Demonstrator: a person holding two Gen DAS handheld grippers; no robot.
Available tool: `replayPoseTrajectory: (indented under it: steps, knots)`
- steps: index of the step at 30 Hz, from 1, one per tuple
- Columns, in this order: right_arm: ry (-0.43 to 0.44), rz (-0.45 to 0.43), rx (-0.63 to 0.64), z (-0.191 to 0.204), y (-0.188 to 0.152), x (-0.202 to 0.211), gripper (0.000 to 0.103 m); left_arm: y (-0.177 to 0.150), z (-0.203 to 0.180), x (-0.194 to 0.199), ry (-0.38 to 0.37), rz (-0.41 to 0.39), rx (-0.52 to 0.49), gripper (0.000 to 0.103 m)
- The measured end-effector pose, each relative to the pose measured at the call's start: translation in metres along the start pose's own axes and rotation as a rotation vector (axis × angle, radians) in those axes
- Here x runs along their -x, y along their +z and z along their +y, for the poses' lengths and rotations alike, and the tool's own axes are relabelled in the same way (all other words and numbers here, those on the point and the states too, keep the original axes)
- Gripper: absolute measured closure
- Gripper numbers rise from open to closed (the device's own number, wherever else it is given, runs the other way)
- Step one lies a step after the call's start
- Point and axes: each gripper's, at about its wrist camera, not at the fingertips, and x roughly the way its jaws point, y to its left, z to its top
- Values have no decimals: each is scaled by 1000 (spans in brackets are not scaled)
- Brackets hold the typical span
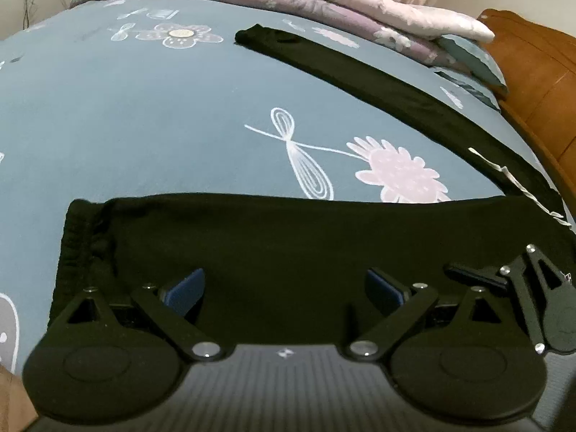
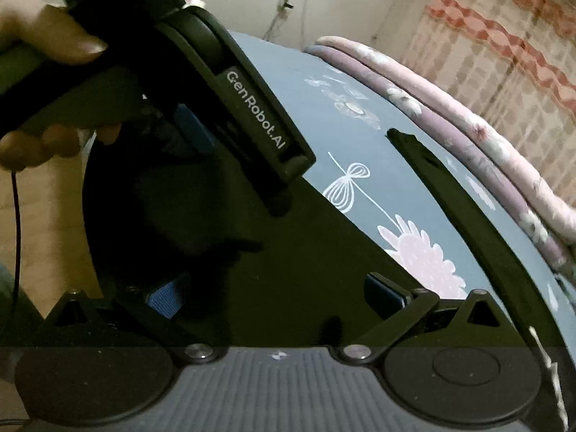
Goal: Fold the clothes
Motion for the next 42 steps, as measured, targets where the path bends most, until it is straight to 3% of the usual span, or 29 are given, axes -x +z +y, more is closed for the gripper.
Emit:
replayPoseTrajectory:
  steps: [2,5,9,14,17,23,27,31,37,42]
  knots:
    - [5,-8,7,5,0,3,0,0,-1,0,4,1,-5,7]
    - [123,7,15,14,0,8,0,0,-3,1,0,-5,-4,7]
    - [129,-29,15,14,0,21,0,1,-3,4,-4,-20,4,7]
    - [110,-57,-64,-13,-7,39,0,2,-1,5,-1,-29,24,7]
    - [88,-35,-139,-35,-24,47,0,4,-3,7,-11,-40,26,7]
    - [182,92,-393,-64,-60,33,0,5,-7,5,-19,-45,34,7]
    - [267,94,-383,-58,-62,46,0,5,-10,5,-23,-48,27,7]
    - [189,42,-381,-71,-58,59,0,4,-13,5,-25,-47,18,7]
    - [13,41,-433,-117,-58,27,0,3,-19,4,-36,-39,-5,7]
    - [-4,90,-491,-141,-64,-8,0,1,-27,0,-30,-24,-37,7]
